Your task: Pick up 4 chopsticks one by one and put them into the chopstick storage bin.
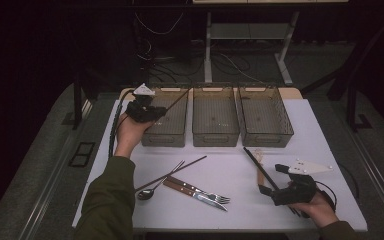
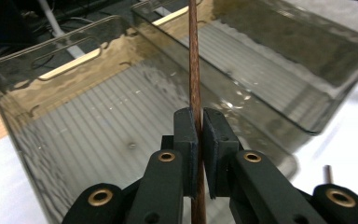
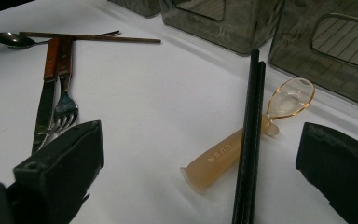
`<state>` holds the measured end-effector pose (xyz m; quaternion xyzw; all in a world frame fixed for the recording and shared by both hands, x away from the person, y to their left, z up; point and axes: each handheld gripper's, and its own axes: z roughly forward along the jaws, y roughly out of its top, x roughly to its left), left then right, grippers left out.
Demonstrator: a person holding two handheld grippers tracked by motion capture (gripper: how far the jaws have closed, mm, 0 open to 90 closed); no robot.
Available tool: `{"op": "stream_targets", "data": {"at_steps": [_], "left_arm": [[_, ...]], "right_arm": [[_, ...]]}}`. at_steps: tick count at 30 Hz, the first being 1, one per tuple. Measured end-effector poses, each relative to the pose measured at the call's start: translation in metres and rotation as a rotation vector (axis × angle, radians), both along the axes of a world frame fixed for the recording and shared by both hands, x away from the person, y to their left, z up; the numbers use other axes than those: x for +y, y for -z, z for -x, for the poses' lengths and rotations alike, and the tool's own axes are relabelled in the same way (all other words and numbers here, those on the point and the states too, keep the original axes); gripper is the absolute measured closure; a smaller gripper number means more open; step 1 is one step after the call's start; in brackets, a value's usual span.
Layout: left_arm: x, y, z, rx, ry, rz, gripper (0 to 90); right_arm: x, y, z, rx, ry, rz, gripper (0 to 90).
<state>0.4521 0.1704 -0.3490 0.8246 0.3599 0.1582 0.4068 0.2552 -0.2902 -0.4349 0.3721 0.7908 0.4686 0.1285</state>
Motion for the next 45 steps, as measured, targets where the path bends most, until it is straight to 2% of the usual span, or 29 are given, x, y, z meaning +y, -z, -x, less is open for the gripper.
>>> {"op": "stream_targets", "data": {"at_steps": [6, 8, 10, 13, 18, 24, 27, 30, 35, 38, 45], "left_arm": [[0.009, 0.014, -0.014, 0.017, -0.062, 0.003, 83.8], [0.012, 0.018, -0.018, 0.024, -0.083, -0.01, 83.8], [0.014, 0.021, -0.02, 0.034, -0.103, 0.001, 83.8], [0.017, 0.024, -0.023, 0.036, -0.115, 0.014, 83.8], [0.016, 0.029, -0.025, 0.043, -0.131, 0.008, 83.8], [0.015, 0.033, -0.026, 0.063, -0.136, -0.008, 83.7], [0.015, 0.033, -0.026, 0.06, -0.134, 0.002, 82.6], [0.013, 0.032, -0.026, 0.048, -0.137, 0.008, 73.5], [0.012, 0.029, -0.024, 0.039, -0.123, -0.009, 66.7], [0.013, 0.026, -0.022, 0.047, -0.105, -0.006, 61.4], [0.014, 0.012, -0.007, 0.026, -0.053, 0.014, 53.1]], "right_arm": [[0.0, 0.0, 0.0, 0.0, 0.0, 0.001, 0.9], [0.0, 0.0, 0.0, -0.002, 0.0, -0.001, 1.0], [0.0, 0.0, 0.0, -0.003, 0.0, -0.001, 0.9], [0.0, 0.0, 0.0, -0.003, -0.002, 0.0, 1.0], [0.0, 0.0, 0.0, -0.001, -0.003, 0.0, 0.9], [0.0, 0.0, 0.001, -0.001, -0.003, 0.0, 0.9], [0.0, 0.0, 0.001, -0.001, -0.004, 0.0, 0.9], [0.0, 0.0, 0.001, -0.001, -0.004, 0.0, 0.9], [0.0, 0.0, 0.0, -0.003, -0.004, 0.0, 1.0], [0.0, 0.0, 0.001, -0.003, -0.004, 0.0, 1.0], [0.0, 0.0, 0.001, -0.003, -0.001, 0.001, 0.9]]}}
